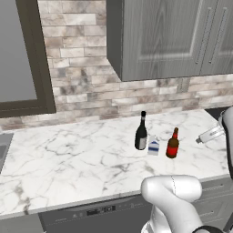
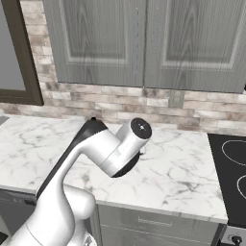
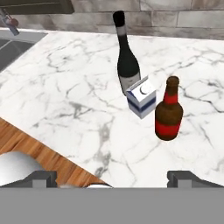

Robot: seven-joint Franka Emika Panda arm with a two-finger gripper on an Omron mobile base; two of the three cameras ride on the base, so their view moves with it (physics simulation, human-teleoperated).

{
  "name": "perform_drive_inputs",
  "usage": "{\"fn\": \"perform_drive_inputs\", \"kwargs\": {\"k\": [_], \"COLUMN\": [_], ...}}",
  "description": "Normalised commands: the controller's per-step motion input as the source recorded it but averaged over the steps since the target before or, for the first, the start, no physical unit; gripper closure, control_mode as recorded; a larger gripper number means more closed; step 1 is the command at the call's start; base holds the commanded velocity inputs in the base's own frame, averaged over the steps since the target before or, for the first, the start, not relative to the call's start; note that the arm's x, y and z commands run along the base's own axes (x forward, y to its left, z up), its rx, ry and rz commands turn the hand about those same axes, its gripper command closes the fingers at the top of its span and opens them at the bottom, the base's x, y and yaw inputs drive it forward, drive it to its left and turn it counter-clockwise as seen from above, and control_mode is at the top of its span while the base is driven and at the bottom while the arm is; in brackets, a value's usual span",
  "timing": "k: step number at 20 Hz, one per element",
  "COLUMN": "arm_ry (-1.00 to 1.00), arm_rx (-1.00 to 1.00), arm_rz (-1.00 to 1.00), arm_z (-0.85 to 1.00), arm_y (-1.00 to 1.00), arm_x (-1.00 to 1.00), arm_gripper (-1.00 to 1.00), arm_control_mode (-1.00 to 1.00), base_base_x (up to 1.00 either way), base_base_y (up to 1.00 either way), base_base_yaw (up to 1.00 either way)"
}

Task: Move the drinks to the dining counter.

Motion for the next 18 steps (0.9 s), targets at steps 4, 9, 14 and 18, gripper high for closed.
{"fn": "perform_drive_inputs", "kwargs": {"k": [4, 9, 14, 18], "arm_ry": [0.05, 0.04, 0.09, 0.1], "arm_rx": [0.0, -0.09, -0.14, -0.17], "arm_rz": [0.0, -0.03, -0.05, -0.05], "arm_z": [-0.17, -0.03, -0.16, -0.06], "arm_y": [0.02, 0.09, 0.11, 0.11], "arm_x": [0.0, 0.0, 0.0, 0.0], "arm_gripper": [-1.0, -1.0, -1.0, -1.0], "arm_control_mode": [-1.0, -1.0, -1.0, -1.0], "base_base_x": [0.0, 0.0, 0.0, 0.0], "base_base_y": [0.0, 0.0, 0.0, 0.0], "base_base_yaw": [0.0, 0.0, 0.0, 0.0]}}
